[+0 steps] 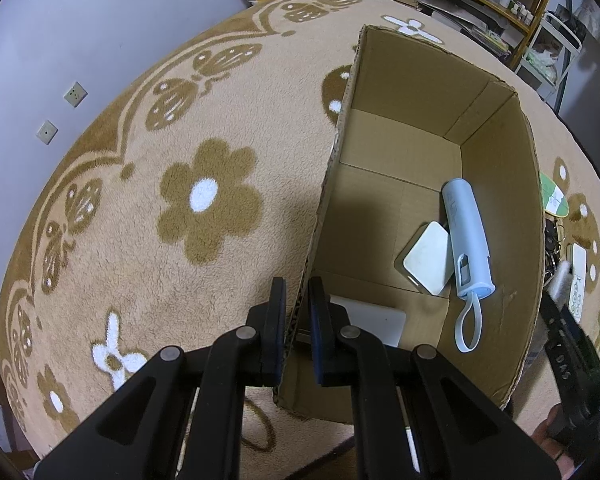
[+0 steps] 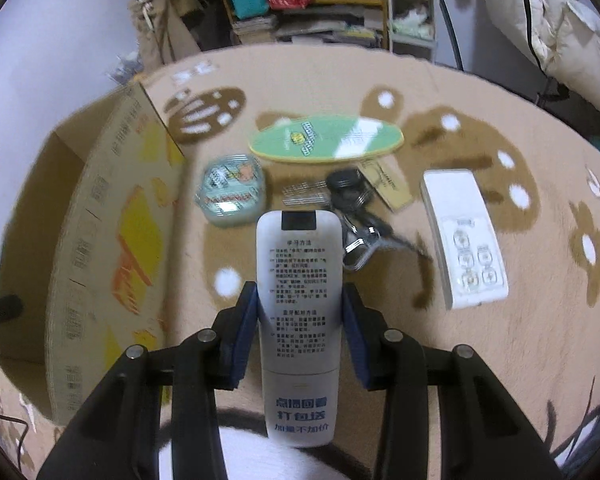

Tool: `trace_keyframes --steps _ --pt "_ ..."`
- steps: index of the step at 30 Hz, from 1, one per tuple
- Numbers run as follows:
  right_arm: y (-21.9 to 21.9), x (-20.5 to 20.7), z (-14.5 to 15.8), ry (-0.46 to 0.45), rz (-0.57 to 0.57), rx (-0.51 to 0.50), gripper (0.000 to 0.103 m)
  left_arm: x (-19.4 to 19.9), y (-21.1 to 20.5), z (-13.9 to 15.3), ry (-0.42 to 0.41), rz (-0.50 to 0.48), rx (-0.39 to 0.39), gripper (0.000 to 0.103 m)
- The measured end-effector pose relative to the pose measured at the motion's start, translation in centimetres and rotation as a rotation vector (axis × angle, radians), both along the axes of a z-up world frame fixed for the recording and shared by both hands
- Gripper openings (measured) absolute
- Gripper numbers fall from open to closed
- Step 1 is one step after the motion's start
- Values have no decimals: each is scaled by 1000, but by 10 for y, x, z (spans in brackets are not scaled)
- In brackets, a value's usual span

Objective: Organize rigid objects
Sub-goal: 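Lift the white TV remote with the right gripper over the box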

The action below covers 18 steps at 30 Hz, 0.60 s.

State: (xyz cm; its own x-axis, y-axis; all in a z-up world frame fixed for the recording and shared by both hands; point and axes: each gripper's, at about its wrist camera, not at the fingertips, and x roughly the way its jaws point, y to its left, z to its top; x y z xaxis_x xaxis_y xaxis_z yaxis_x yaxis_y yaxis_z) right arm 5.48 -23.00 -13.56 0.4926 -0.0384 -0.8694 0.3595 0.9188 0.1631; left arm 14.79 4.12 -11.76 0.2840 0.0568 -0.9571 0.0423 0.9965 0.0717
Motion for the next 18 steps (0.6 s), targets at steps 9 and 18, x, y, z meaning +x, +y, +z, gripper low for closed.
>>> trace_keyframes --steps 9,18 --pt "-9 1 24 -118 -30 33 44 0 -2 0 1 0 6 10" --pt "-9 4 33 -219 15 50 44 1 -1 0 2 -3 11 10"
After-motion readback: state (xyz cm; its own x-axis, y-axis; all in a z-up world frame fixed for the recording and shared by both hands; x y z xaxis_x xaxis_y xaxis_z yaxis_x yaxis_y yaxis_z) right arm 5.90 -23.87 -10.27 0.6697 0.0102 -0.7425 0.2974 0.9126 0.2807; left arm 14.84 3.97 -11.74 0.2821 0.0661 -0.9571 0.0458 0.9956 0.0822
